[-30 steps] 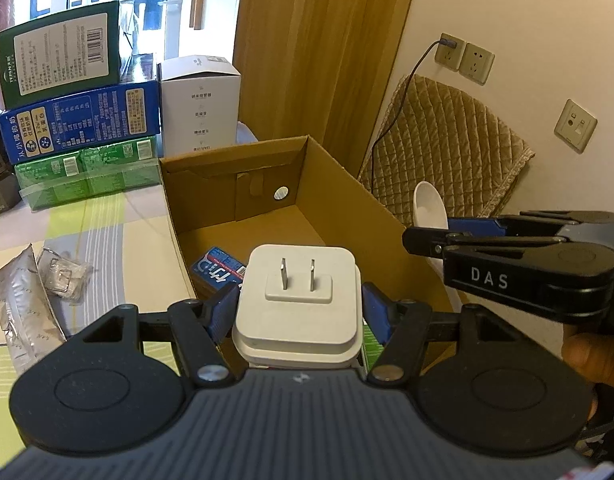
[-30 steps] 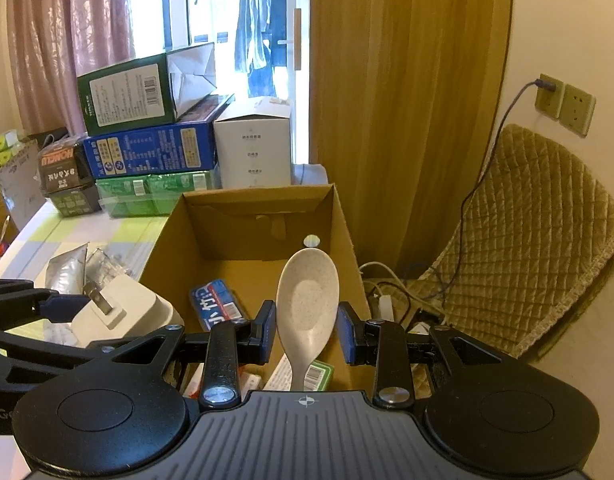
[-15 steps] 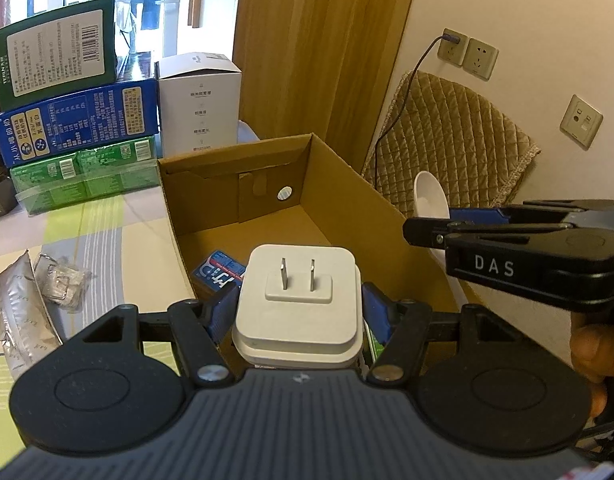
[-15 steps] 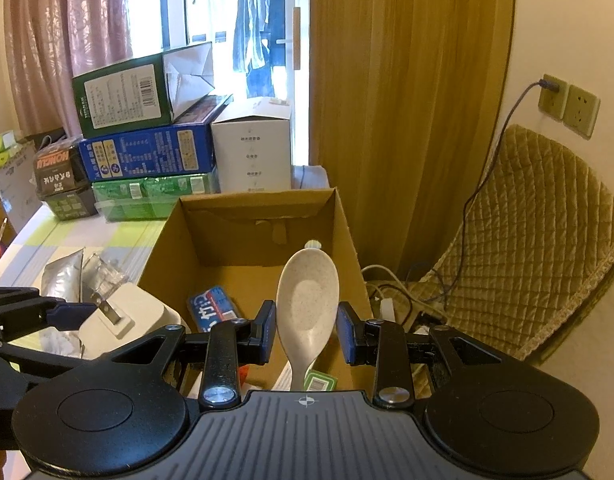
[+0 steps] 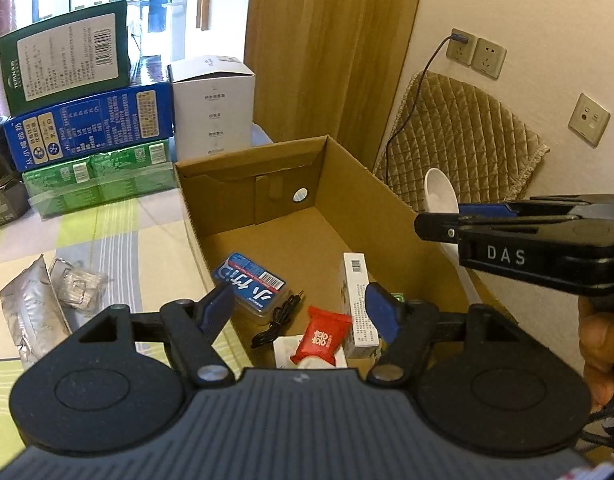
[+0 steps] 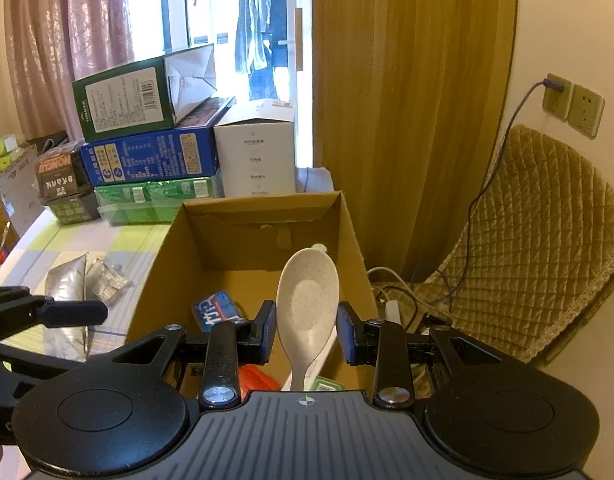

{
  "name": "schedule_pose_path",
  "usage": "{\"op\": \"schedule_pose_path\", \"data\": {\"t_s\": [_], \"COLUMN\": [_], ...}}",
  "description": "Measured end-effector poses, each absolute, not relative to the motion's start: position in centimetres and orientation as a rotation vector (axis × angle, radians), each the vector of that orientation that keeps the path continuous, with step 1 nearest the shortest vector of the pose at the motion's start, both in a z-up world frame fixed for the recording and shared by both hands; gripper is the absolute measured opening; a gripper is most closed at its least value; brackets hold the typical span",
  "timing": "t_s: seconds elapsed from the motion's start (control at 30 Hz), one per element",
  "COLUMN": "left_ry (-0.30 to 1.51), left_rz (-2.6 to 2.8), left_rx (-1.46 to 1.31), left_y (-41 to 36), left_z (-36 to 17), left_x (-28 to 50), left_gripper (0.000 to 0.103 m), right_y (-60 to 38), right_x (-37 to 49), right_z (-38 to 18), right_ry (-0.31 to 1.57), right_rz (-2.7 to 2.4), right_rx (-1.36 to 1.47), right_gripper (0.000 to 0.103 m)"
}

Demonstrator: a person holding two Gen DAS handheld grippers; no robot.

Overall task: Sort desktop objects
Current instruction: 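Open both tools to release the spoon and plug adapter into the box, then return both tools from the cardboard box to the table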

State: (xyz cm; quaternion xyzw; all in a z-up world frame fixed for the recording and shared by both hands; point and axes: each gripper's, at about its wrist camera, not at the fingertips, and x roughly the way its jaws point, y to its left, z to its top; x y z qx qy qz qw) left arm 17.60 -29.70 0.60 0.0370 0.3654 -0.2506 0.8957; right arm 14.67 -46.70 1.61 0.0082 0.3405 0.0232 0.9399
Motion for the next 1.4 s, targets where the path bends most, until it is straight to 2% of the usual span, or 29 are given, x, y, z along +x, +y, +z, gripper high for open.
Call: {"op": "schedule_pose_path", "data": {"t_s": [0.17,0.2,0.23,0.27,0.3,0.9,1.13,1.4], "left_ry": [0.759,0.76,0.76,0.761,0.762,0.747,0.732,0.762], "left_rz": [-0.509,-0.506,-0.502,-0.498,-0.494,-0.418,-0.35,-0.236], "left_rx": [0.059,0.059,0.059,0.06,0.059,0.028,0.006,-0.019], "left_y": [-28.9,-28.8,-28.5,-28.3,-28.1,-22.3,-17.4,-10.1], "left_z": [0.6,0.5,0.5,0.5,0.5,1.7,2.4,0.7], "left_x": [17.3,17.3,17.3,17.2,17.2,14.9,13.2,11.7], "left_gripper": [0.068,0.068,0.068,0.068,0.068,0.069,0.075,0.077], "right_y": [-46.1,-46.0,-46.1,-46.2,-46.3,-43.4,-40.0,-33.7], "right_x": [15.3,15.4,15.5,15.5,15.4,12.4,10.1,8.7], "right_z": [2.0,2.0,2.1,2.1,2.2,4.4,5.6,5.3], "right_ry": [0.666,0.658,0.656,0.653,0.642,0.619,0.597,0.59], "right_rz": [0.064,0.068,0.065,0.065,0.068,0.094,0.153,0.266], "right_rx": [0.032,0.038,0.047,0.063,0.077,0.067,0.077,0.076], "right_gripper": [0.03,0.034,0.057,0.069,0.074,0.074,0.074,0.074]}}
